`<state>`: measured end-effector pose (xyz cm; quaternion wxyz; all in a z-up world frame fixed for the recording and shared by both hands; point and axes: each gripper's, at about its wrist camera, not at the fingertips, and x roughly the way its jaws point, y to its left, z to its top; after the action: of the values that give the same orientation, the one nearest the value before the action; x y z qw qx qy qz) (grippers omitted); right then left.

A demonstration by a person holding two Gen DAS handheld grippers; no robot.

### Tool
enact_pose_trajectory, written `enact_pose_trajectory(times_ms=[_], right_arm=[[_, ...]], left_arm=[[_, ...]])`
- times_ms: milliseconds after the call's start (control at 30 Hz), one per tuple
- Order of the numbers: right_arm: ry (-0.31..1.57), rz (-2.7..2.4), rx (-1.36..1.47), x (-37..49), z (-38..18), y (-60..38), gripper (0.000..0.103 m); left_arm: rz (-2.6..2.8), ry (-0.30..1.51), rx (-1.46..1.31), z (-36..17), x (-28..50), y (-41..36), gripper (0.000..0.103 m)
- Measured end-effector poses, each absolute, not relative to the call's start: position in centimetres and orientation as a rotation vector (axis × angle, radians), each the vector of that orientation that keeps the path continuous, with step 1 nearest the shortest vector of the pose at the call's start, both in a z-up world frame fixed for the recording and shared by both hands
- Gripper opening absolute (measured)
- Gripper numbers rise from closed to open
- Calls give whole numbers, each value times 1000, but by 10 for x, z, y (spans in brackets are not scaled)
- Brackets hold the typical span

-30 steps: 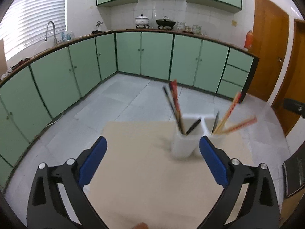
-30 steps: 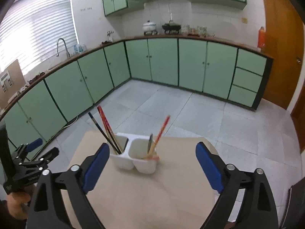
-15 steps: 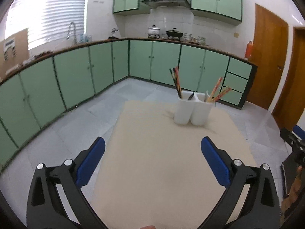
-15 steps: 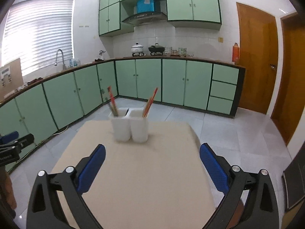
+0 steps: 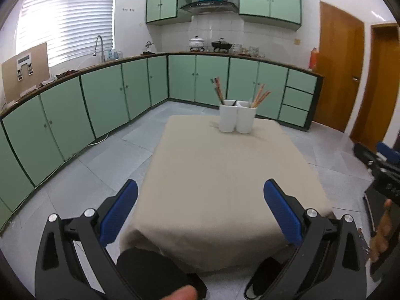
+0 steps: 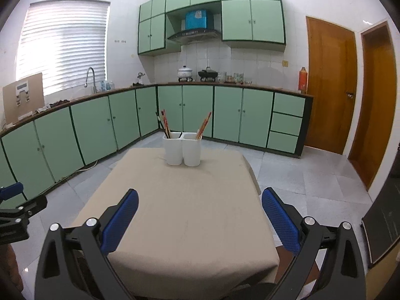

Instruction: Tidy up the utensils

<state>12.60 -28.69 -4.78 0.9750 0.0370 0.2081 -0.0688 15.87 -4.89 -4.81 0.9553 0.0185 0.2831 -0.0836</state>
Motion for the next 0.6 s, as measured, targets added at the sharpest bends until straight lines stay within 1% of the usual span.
enact_pose_trajectory(times_ms=[300,400,500,600], right_arm=[[354,-120,64,42,-39,-269,97],[341,-101,76,20,-36,-265,97],[329,-80,67,6,-31,-260,97],[298,-76,43,-8,-27,-254,97]], left_arm=[[-126,528,24,-25,70,-39,98],[-174,528,-36,-25,40,-28,98],[-161,545,-98,-27,27,-18,98],[-95,515,-61,-23,10,-16,98]])
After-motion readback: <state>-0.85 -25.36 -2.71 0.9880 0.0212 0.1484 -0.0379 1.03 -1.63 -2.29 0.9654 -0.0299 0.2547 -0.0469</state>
